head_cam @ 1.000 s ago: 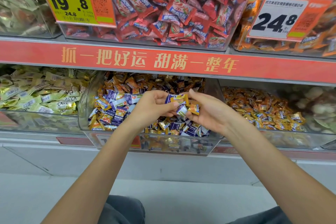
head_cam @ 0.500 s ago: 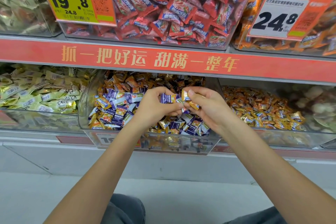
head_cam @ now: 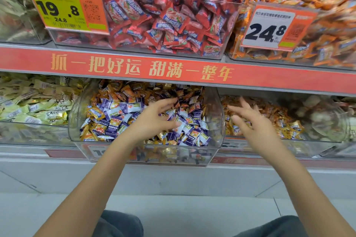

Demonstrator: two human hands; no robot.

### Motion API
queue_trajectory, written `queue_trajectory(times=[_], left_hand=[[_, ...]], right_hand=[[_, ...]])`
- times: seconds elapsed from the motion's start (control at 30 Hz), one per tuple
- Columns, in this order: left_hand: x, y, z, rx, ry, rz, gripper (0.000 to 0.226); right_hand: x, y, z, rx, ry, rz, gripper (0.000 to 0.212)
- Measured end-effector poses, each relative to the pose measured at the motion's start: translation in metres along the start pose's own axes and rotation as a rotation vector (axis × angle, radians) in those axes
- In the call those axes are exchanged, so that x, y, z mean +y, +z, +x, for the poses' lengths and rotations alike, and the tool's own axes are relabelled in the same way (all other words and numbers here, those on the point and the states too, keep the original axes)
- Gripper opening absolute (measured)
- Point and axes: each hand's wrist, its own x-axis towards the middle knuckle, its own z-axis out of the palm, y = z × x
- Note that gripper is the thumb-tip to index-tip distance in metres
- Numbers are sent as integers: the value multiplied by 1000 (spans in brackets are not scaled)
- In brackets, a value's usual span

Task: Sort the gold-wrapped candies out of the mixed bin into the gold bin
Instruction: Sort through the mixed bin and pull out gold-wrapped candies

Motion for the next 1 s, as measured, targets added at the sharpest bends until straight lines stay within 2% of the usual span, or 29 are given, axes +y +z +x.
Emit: queue_trajectory(times=[0.07, 0.13, 0.17, 0.2, 0.23, 0.3, 0.33, 0.4, 0.43, 0.5, 0.6, 0.7, 0.77, 0.83, 0.9, 1.0], left_hand=[[3, -8, -11, -8, 17, -13, 59], [4, -19, -20, 61, 46, 33, 43], [3, -25, -24, 107, 62, 95, 35], [1, -31, -28, 147, 80, 152, 31], [-2, -36, -33, 183, 100, 204, 29], [-11, -42, -45, 258, 127, 311, 27], [-18, -44, -52, 289, 137, 384, 26], [-31, -44, -63, 331, 176, 540, 21], [-37, -45, -66, 337, 205, 576, 18], [-43, -46, -65, 344, 240, 586, 12], [-44, -45, -58, 325, 284, 585, 12], [-44, -41, -55, 390, 283, 613, 10], [-44, -40, -55, 440, 244, 624, 11], [-44, -40, -54, 422, 220, 623, 11], [-43, -40, -54, 394, 215, 633, 12], [-42, -40, -53, 387, 187, 629, 13]], right_hand=[[-11, 6, -9, 144, -107, -6, 27], [-31, 17, -19, 313, -304, -25, 16], [-43, 26, -19, 331, -396, -37, 13], [-54, 35, -16, 253, -466, -33, 13], [-68, 45, -10, 90, -496, -16, 14], [-93, 66, 9, -332, -488, -15, 22], [-104, 77, 21, -492, -508, -64, 26], [-114, 94, 40, -691, -579, -177, 34], [-114, 100, 48, -732, -590, -227, 35], [-106, 105, 61, -730, -561, -278, 32], [-91, 98, 72, -601, -512, -293, 26], [-81, 81, 81, -510, -417, -152, 24], [-82, 71, 81, -520, -368, -7, 24], [-89, 69, 76, -568, -371, 93, 25], [-97, 74, 70, -616, -414, 27, 26], [-97, 88, 67, -693, -439, -249, 37]])
